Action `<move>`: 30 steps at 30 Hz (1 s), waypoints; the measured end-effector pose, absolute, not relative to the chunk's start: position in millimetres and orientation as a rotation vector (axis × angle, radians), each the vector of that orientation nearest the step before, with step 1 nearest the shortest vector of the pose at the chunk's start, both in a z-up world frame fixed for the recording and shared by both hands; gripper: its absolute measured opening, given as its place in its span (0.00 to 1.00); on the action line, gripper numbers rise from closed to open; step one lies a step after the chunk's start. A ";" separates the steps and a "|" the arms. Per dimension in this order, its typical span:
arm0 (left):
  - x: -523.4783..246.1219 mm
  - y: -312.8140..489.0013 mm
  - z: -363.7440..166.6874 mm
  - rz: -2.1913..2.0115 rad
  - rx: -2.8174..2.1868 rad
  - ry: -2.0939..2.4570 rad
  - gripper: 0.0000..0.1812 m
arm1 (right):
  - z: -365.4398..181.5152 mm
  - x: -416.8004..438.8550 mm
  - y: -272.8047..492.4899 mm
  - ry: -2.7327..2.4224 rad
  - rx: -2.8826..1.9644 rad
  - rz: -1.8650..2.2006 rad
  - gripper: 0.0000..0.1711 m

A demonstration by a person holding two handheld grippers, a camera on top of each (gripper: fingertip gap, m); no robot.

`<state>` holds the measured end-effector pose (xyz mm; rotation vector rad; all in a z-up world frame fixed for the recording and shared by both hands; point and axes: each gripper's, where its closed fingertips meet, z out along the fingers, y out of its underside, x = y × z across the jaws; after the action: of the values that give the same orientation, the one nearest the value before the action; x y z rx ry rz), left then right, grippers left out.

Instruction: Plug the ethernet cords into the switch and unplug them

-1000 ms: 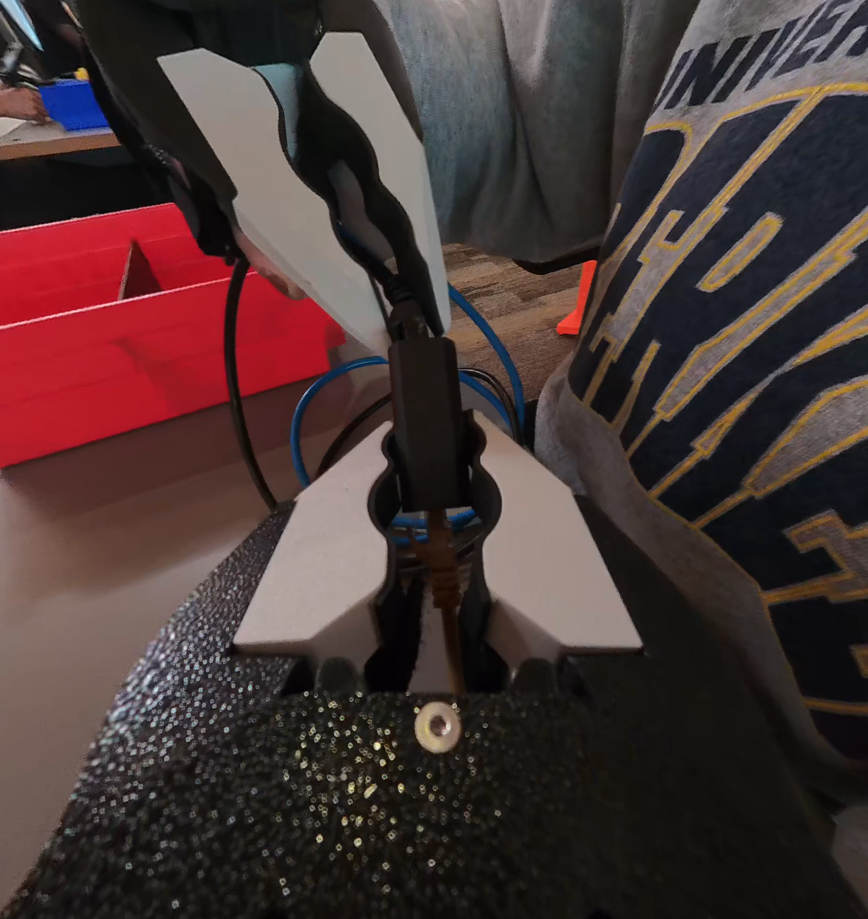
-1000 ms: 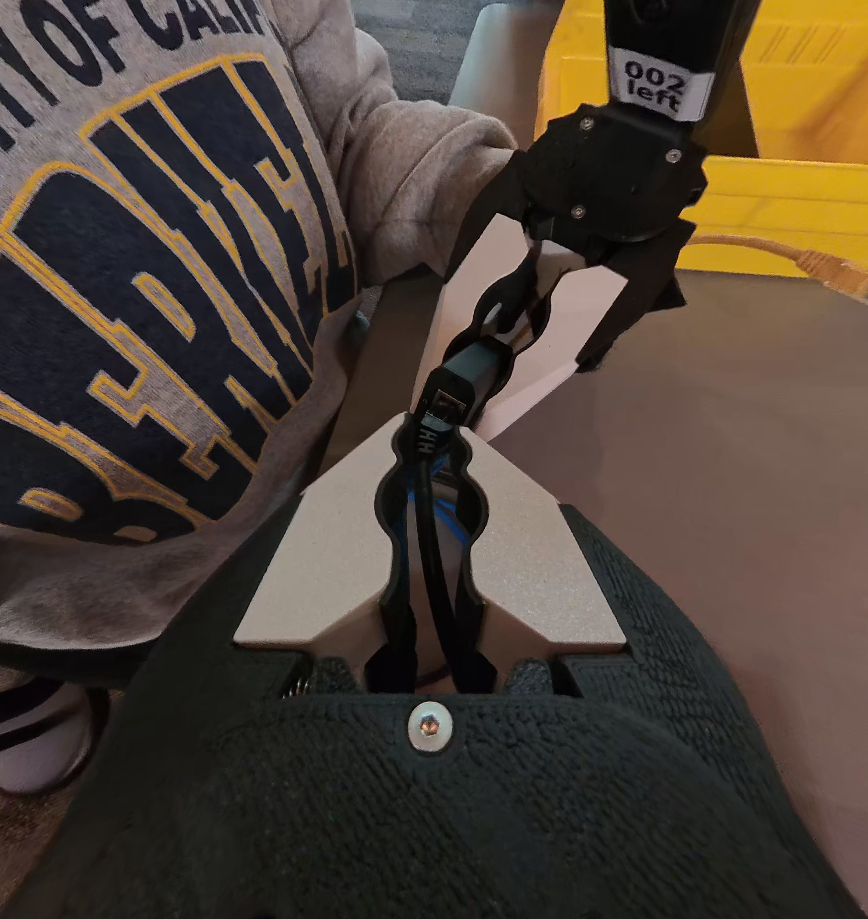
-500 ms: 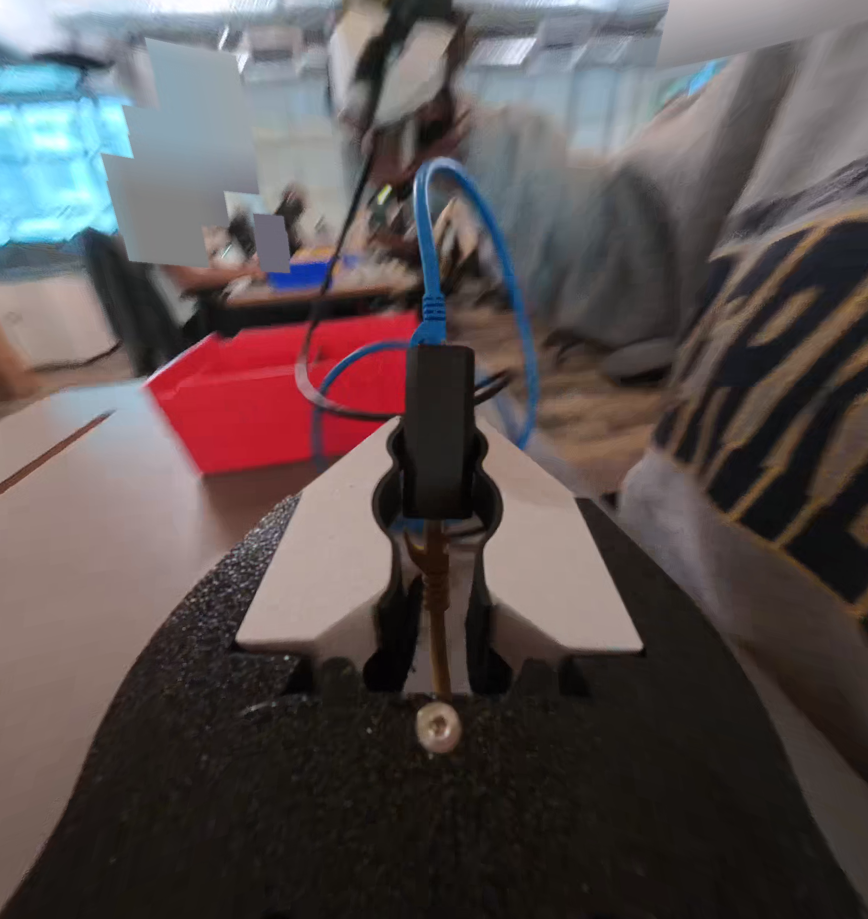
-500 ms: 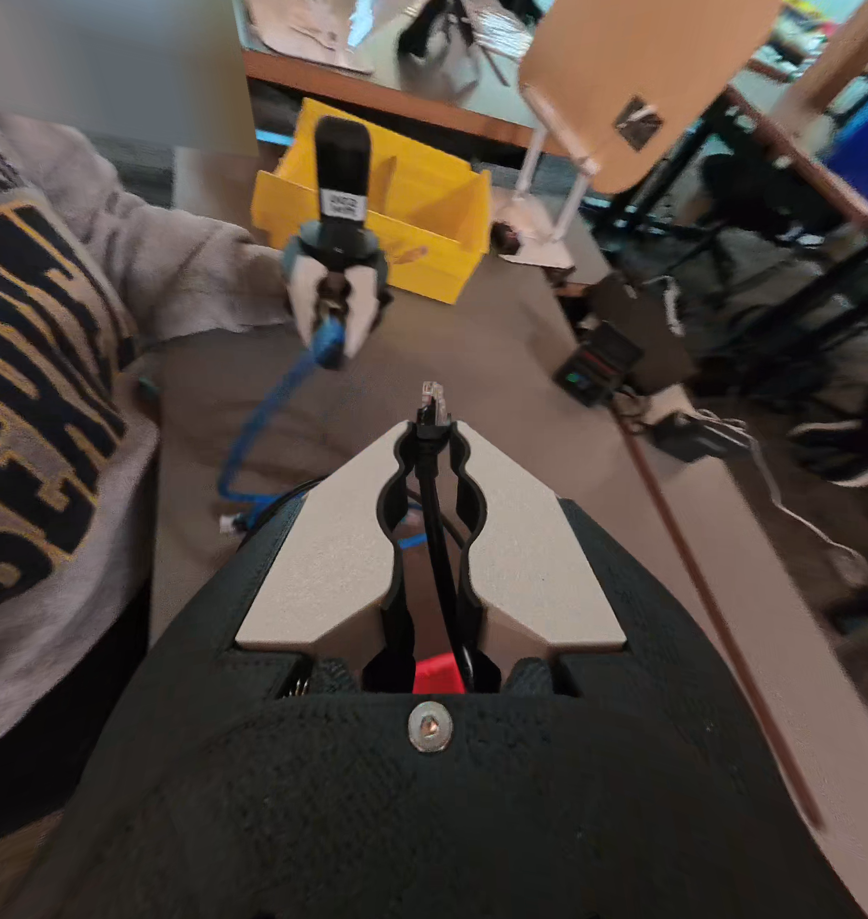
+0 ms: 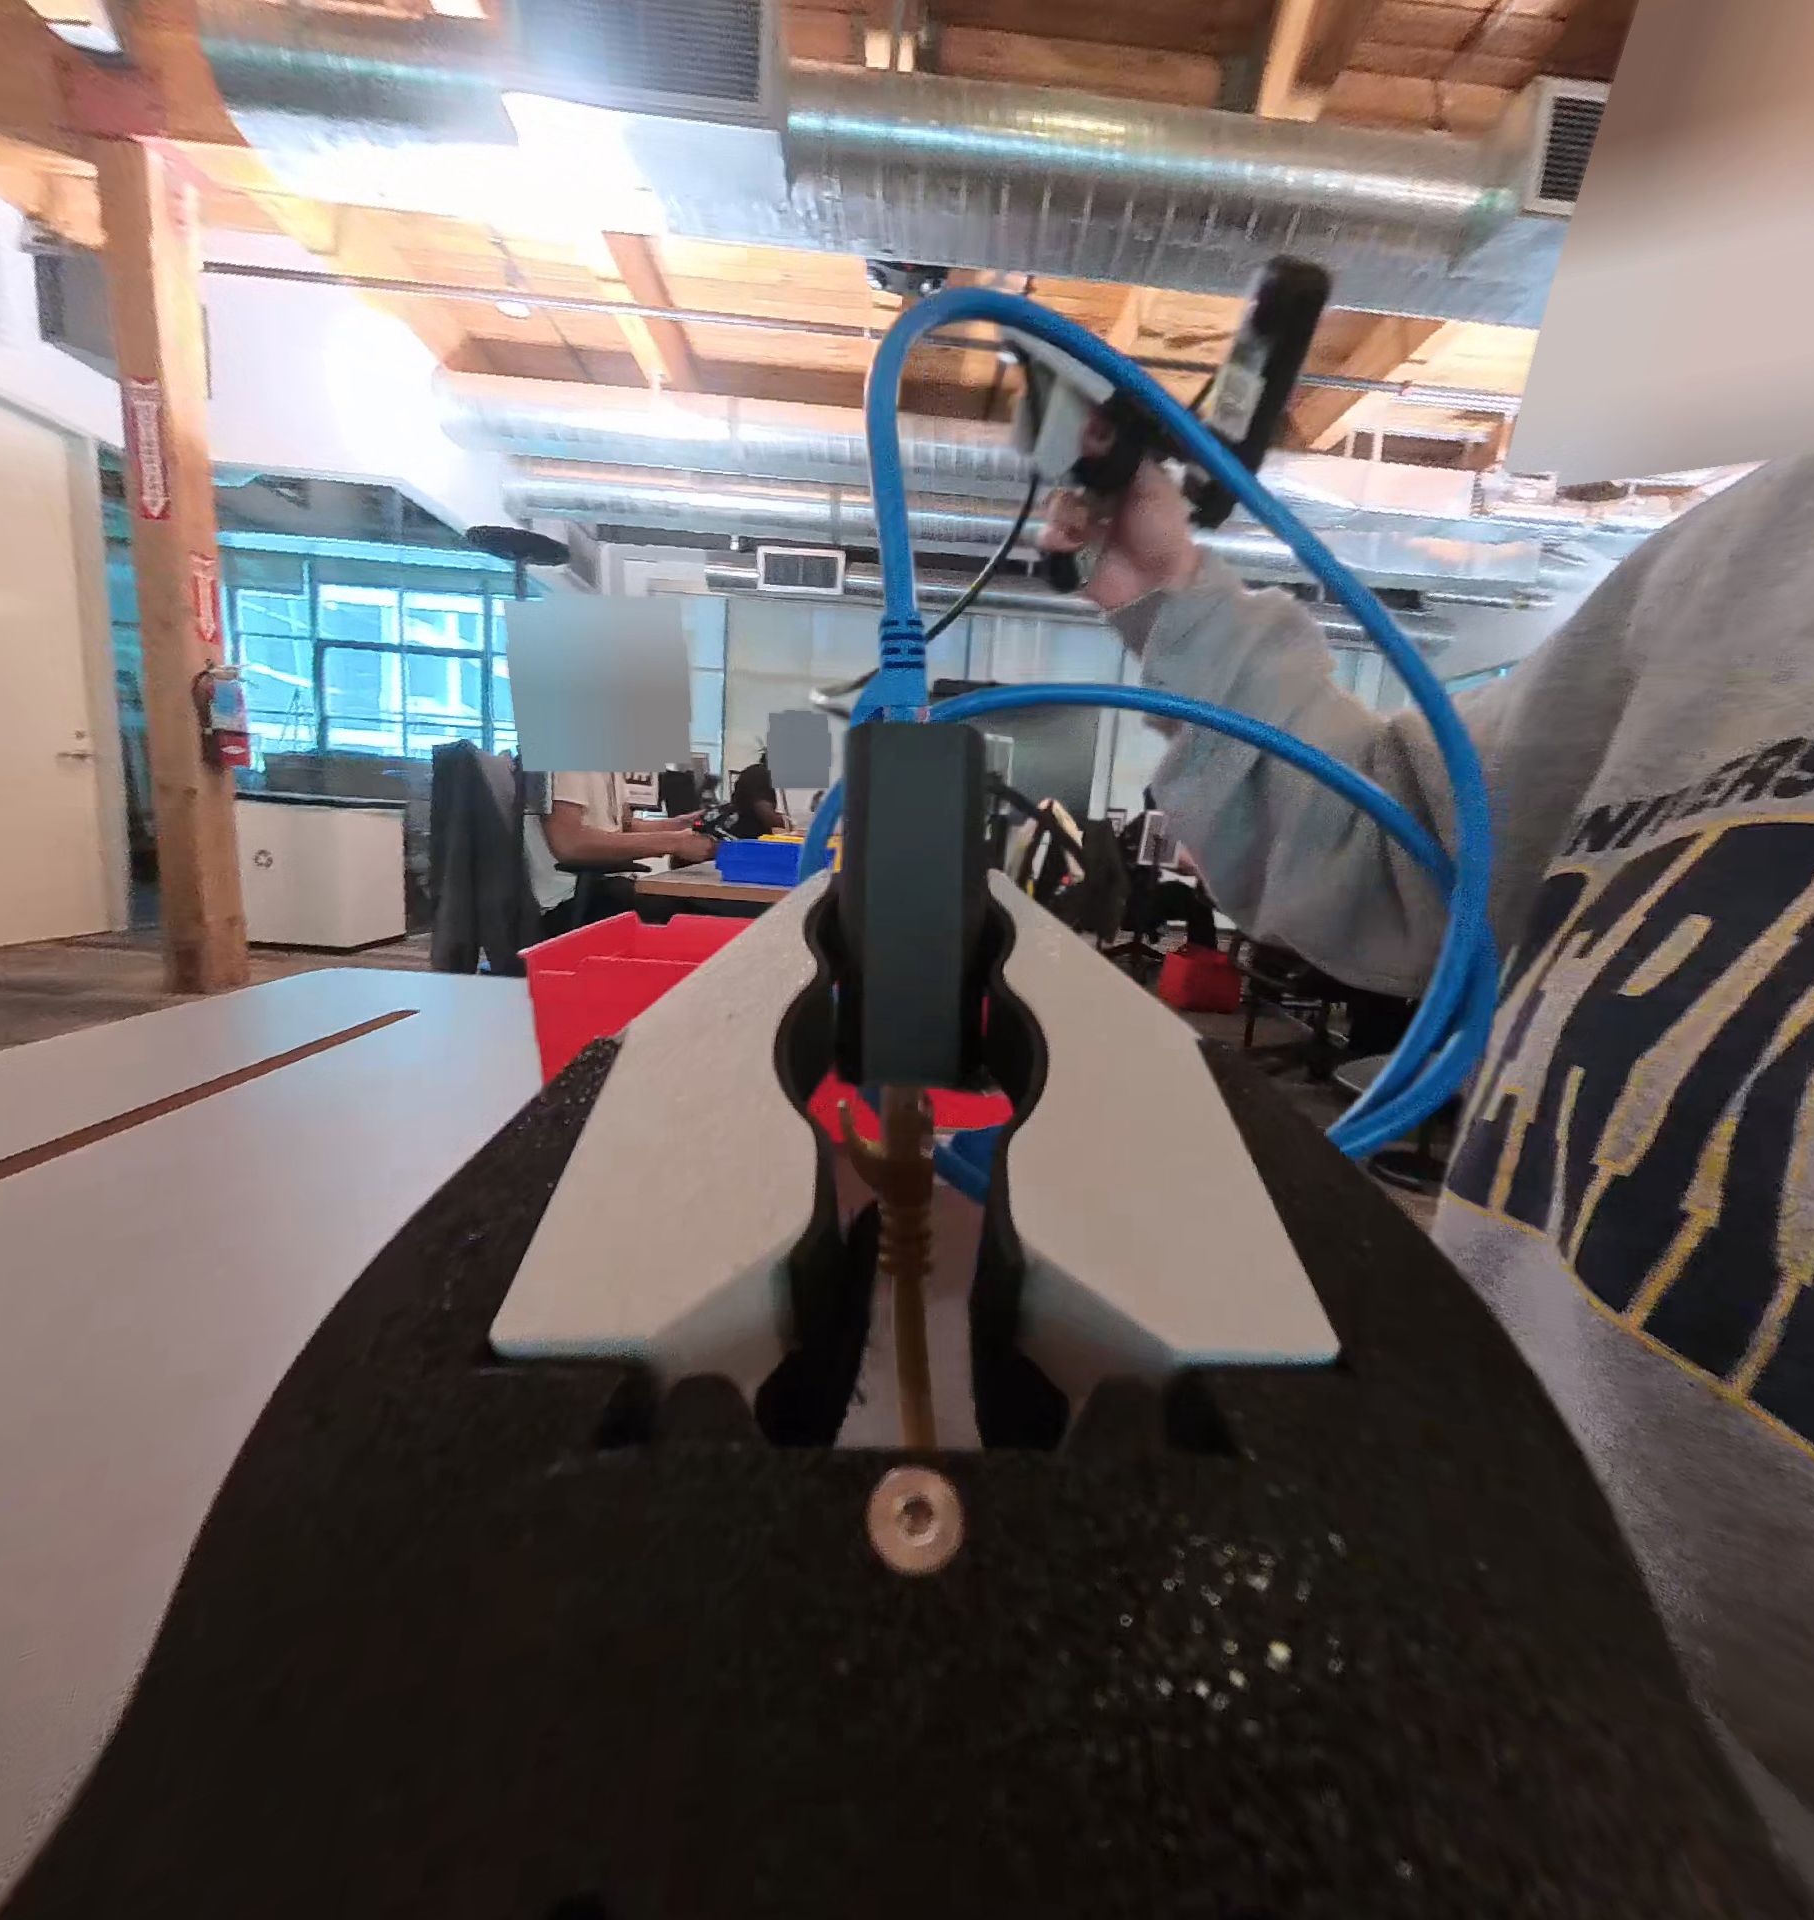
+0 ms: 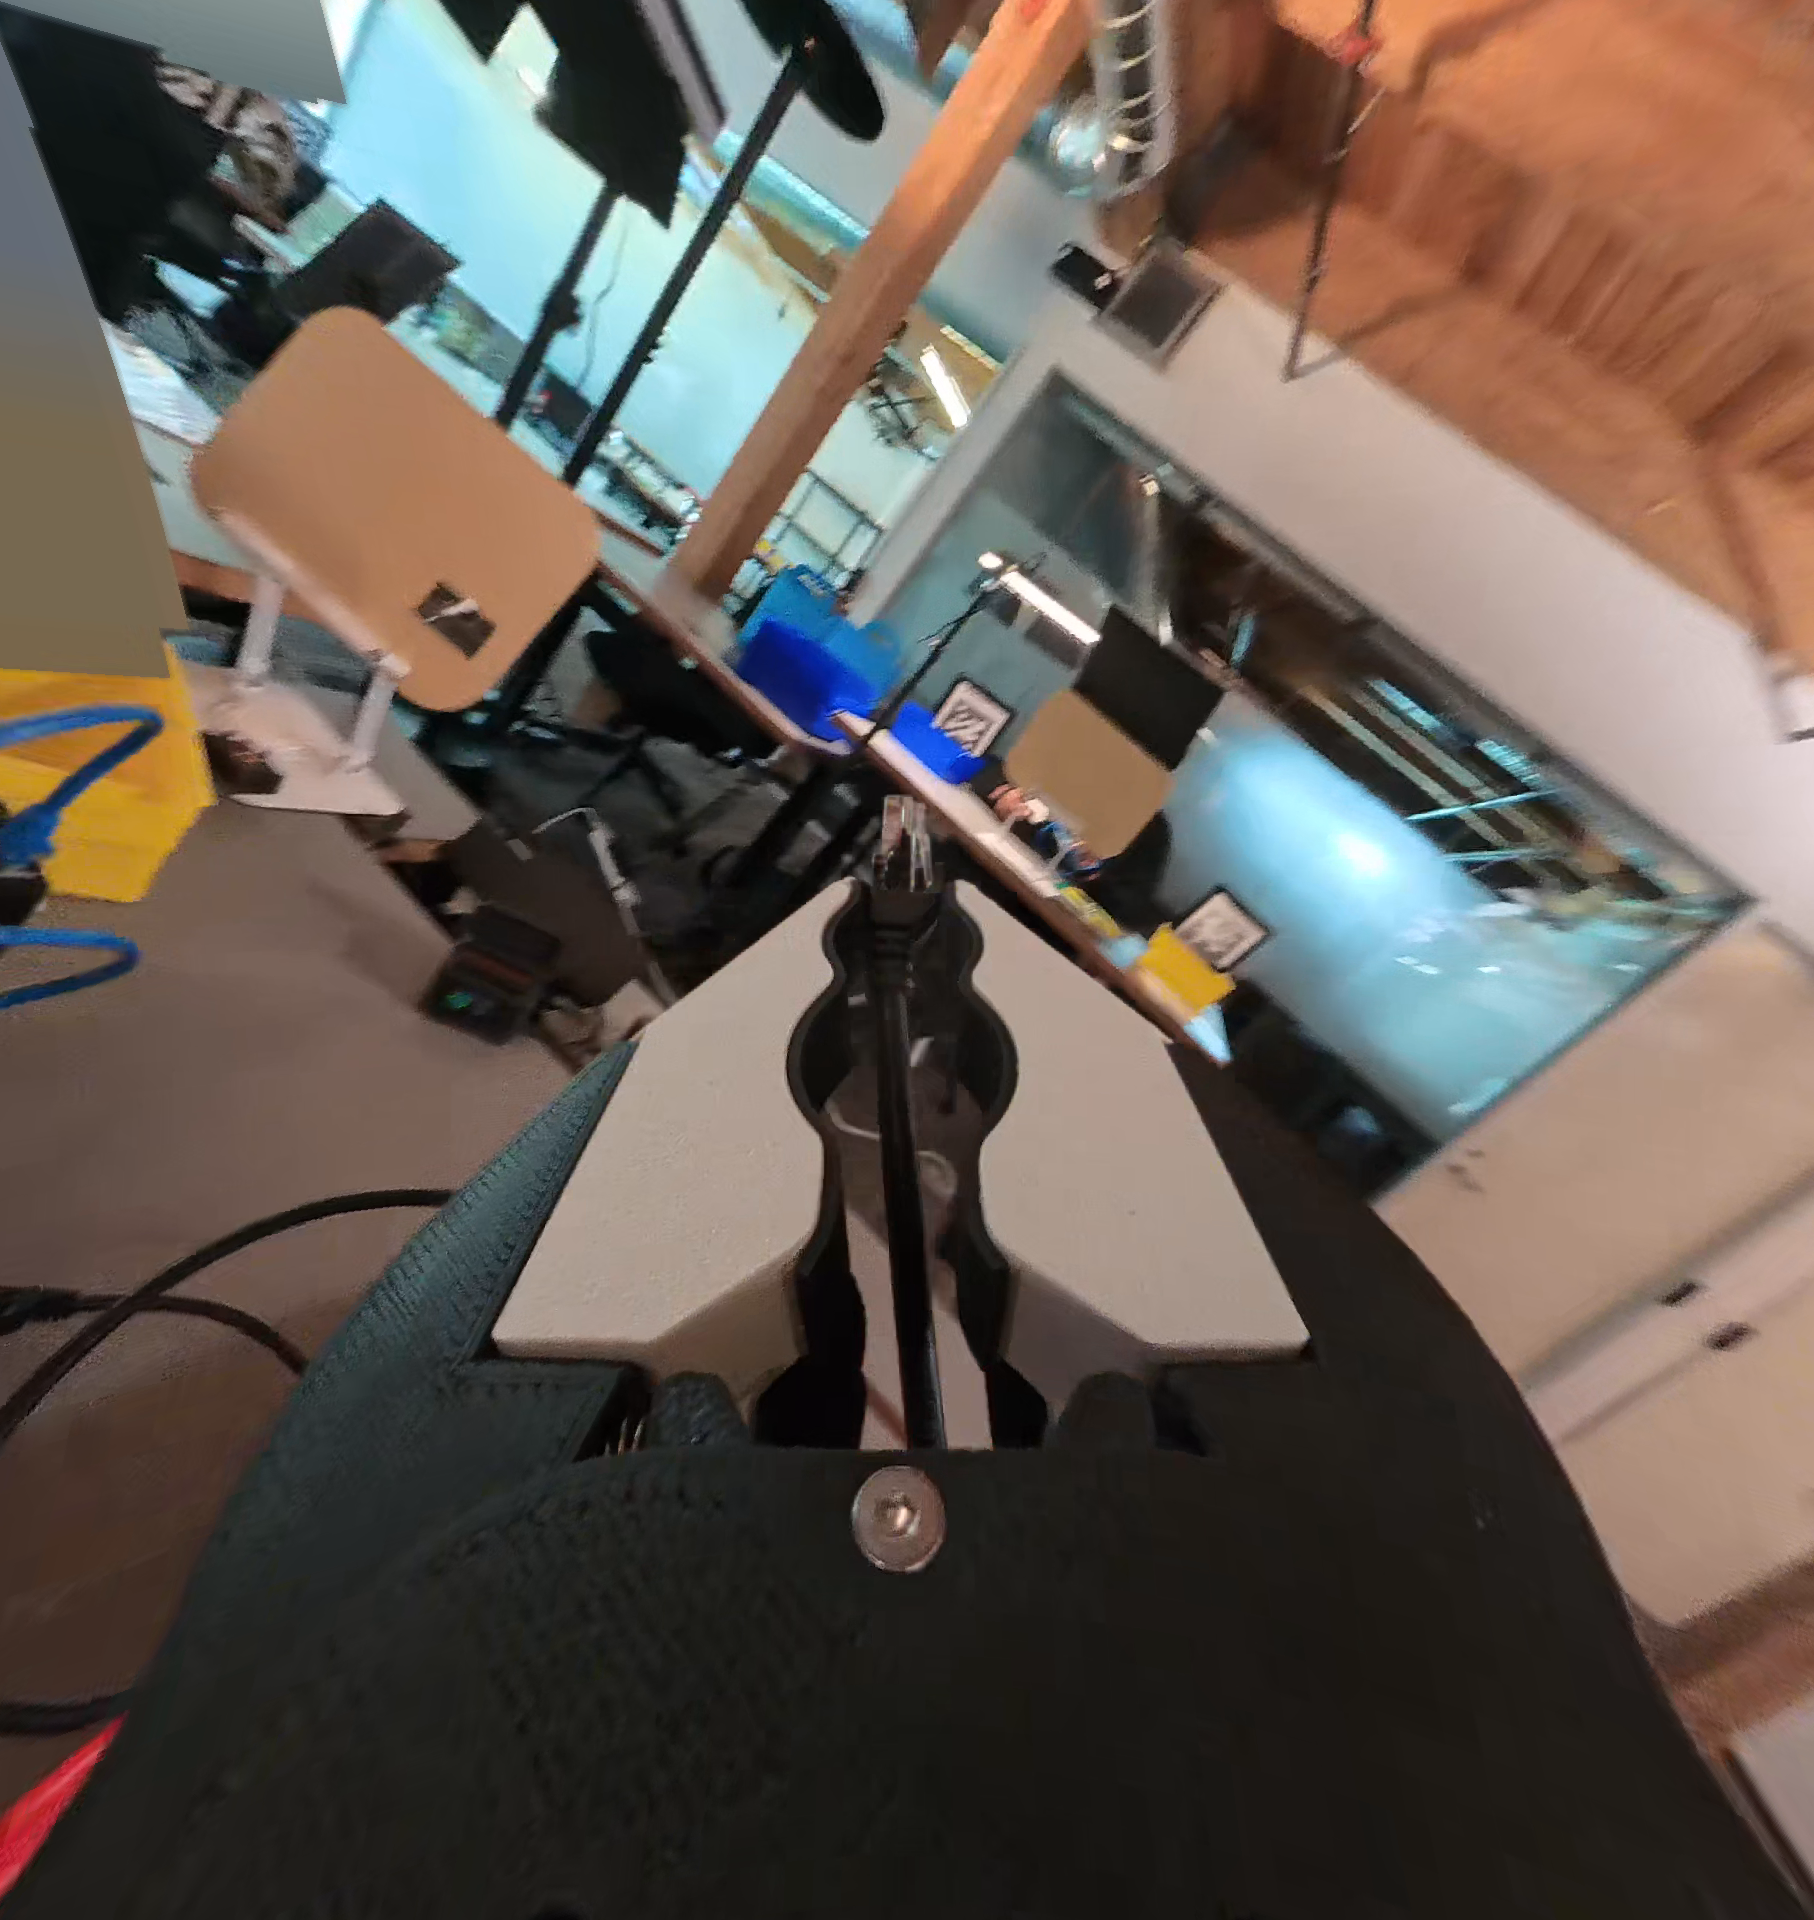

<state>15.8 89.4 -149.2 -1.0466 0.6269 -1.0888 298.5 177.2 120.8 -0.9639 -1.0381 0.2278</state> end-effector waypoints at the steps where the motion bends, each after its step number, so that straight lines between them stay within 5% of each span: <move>1: 13.6 92.5 -150.7 -1.086 -1.059 0.612 0.12 | 135.7 304.5 174.7 -1.011 -0.947 0.199 0.07; 8: 18.7 106.2 -169.4 -1.015 -1.172 0.620 0.11 | 214.4 322.5 174.1 -0.976 -0.898 0.056 0.07; 13: 27.9 107.1 -176.7 -0.995 -1.209 0.661 0.11 | 222.0 330.9 189.6 -0.968 -0.961 0.057 0.07; 25: 41.1 112.3 -193.5 -0.883 -1.297 0.734 0.12 | 88.9 371.8 237.1 -0.894 -1.175 0.055 0.07; 30: 45.6 116.3 -203.0 -0.817 -1.343 0.764 0.11 | -9.2 367.7 247.2 -0.970 -1.342 0.057 0.07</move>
<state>45.6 116.3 -203.0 -1.3432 0.7639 -0.8167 367.7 247.2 -9.2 -1.3423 -0.9702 0.0566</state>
